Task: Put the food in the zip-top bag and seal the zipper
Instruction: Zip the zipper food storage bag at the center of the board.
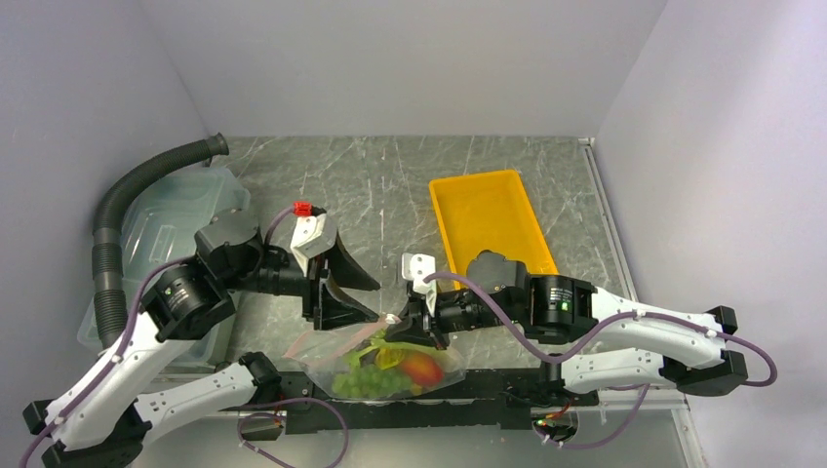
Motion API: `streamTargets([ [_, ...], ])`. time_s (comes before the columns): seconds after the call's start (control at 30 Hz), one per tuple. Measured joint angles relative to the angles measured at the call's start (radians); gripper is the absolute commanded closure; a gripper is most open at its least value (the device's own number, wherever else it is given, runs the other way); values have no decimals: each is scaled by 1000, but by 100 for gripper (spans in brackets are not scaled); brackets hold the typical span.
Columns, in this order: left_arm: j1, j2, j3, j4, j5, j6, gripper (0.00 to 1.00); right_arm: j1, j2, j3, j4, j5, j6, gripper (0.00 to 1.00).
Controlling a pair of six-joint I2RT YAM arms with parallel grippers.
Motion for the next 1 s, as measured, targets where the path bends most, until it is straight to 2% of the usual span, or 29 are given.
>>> streamTargets([
  [0.4, 0, 50, -19, 63, 132, 0, 37, 0, 15, 18, -36, -30, 1, 100],
  [0.73, 0, 75, -38, 63, 217, 4, 43, 0, 50, 63, -60, -32, 6, 100],
  [0.83, 0, 82, -42, 65, 225, 6, 48, 0, 61, 74, -69, -31, 10, 100],
  [1.0, 0, 84, -49, 66, 236, 8, 63, 0, 65, 79, -75, -28, 15, 100],
])
